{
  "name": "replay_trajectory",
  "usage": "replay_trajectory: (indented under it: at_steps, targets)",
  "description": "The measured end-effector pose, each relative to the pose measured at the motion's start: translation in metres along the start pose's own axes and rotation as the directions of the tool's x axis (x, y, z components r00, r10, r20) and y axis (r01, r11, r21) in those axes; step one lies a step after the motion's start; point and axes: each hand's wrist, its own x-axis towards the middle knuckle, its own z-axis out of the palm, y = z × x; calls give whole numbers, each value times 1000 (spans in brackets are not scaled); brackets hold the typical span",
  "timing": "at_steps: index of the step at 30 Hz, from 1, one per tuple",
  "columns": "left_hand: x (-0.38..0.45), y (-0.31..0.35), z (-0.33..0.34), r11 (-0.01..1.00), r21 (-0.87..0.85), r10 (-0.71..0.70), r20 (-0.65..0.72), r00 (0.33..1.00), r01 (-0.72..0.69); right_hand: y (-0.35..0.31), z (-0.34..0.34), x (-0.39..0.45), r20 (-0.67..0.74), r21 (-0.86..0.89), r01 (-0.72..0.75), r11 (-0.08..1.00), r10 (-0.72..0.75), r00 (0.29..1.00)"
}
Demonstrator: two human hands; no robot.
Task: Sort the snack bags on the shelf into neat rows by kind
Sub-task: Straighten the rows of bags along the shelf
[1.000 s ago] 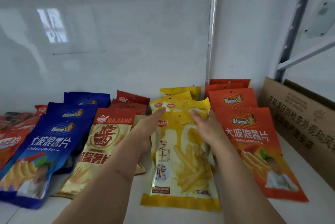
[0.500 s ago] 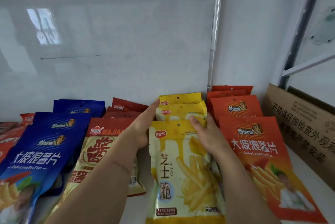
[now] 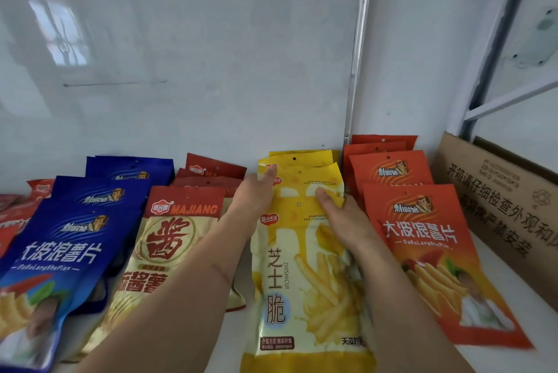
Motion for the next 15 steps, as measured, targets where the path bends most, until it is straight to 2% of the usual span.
replay_trajectory:
  at_steps: [4, 6, 8, 10, 15]
  targets:
    - [-10, 5, -4, 992, 108, 67, -39, 997, -63, 2, 0, -4, -63, 16, 56, 998, -55, 997]
    - [-26, 6, -4, 964, 206, 186, -77, 980, -167, 0, 0, -6, -104, -3, 107, 994, -106, 989]
    - [-53, 4, -4, 870, 403, 357, -116, 927, -285, -4, 0, -8, -143, -47, 185, 982, -189, 971]
    - [-83, -3, 0, 739, 573, 467, -55, 883, -355, -8, 1, -7, -164, -126, 255, 959, -274, 948]
    - [-154, -53, 27, 453, 770, 486, 209, 849, -449, -16, 3, 6, -161, -414, 316, 853, -411, 897]
